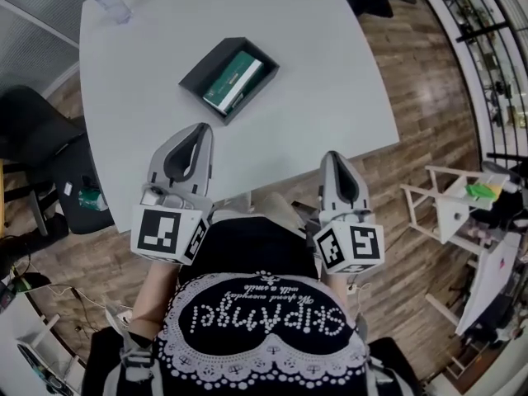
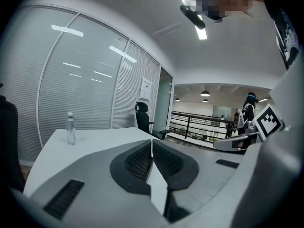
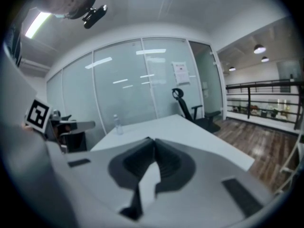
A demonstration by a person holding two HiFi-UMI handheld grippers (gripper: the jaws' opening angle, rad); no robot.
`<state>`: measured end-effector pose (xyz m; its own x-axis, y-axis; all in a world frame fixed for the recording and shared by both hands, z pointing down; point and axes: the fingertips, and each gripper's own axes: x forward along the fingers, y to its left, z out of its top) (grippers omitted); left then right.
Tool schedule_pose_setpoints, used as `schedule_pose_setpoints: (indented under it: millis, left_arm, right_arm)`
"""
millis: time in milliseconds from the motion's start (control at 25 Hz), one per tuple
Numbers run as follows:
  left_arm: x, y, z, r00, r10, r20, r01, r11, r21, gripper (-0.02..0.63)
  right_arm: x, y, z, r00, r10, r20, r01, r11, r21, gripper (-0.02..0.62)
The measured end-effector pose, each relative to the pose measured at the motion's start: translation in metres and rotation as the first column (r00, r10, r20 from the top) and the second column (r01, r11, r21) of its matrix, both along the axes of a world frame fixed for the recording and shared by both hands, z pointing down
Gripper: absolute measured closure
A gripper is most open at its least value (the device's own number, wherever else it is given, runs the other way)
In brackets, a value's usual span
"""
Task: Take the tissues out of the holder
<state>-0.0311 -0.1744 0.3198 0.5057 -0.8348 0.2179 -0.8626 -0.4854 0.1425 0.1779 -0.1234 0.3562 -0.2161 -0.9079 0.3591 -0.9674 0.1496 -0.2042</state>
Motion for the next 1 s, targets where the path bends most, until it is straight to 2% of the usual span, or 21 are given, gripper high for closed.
schedule_pose_setpoints:
  millis: [320,1000]
  left_arm:
    - [-0.031,0.0,0.006,0.998,-0.069,0.0,0.069,0.998,-0.01,0.577]
    - [-0.051,0.011,0.001,0.981,-0.192,-0.004,0.192,0.981,-0.009,0.577]
  right_arm:
    - [-0.023,-0.006,0.007,0.999,-0.053,-0.007,0.053,0.998,-0.022,0.561]
    - [-0.04,-0.023,0.001,0.984,-0.177,-0.008,0.177,0.984,-0.014,0.561]
